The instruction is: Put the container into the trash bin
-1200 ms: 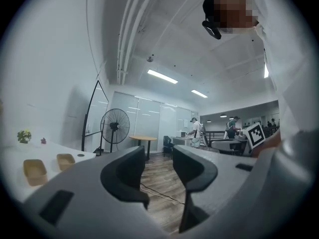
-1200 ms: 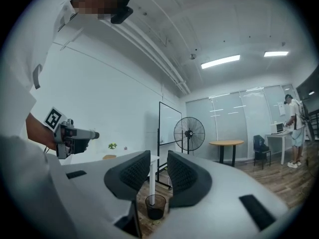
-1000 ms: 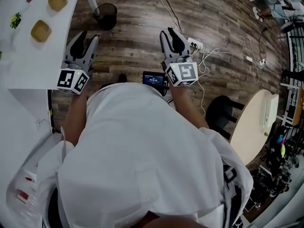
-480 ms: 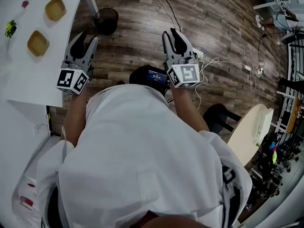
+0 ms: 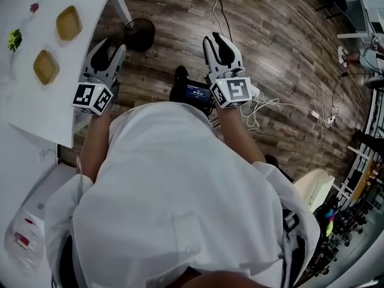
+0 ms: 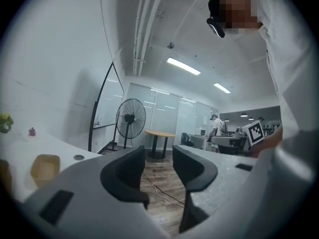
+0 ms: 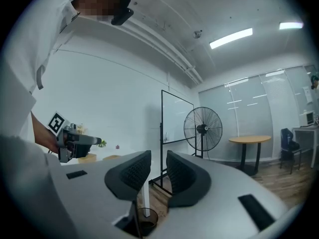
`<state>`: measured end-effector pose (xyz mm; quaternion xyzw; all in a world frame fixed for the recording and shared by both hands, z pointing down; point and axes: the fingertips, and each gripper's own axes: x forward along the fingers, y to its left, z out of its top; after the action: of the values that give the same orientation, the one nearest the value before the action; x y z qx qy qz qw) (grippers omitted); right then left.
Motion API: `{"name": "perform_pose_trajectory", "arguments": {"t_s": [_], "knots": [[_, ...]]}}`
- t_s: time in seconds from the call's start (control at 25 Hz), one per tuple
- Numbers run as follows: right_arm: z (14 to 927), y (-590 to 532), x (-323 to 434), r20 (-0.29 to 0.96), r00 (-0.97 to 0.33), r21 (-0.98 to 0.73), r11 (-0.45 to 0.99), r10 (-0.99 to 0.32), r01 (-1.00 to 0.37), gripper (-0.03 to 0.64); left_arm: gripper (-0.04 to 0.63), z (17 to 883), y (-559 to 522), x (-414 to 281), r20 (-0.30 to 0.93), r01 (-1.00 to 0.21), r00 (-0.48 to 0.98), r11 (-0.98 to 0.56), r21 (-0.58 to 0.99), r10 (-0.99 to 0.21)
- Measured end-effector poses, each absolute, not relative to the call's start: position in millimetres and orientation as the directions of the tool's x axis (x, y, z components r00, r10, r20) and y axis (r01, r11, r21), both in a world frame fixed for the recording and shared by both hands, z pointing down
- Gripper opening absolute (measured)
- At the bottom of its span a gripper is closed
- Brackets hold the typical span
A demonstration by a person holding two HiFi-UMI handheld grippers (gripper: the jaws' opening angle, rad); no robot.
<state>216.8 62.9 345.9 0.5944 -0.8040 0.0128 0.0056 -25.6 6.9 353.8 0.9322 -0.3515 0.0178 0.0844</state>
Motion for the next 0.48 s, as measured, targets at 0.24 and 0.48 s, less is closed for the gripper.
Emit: {"name": "perform_pose_trajectory", "arguments": {"t_s": [0.24, 0.48], "knots": [[336, -32, 267, 0.019, -0.4, -0.02, 0.4, -0.916, -0.916, 0.115, 0.179, 337, -63, 13, 0.1, -0.741, 0.67, -0.655, 0.145, -0.736], [340, -109, 283, 0.01, -0.519, -0.031, 0.519, -0.854, -0.854, 0.115, 0.179, 327, -111, 17, 0.095, -0.828, 0.558, -0.545, 0.135, -0.824]]}}
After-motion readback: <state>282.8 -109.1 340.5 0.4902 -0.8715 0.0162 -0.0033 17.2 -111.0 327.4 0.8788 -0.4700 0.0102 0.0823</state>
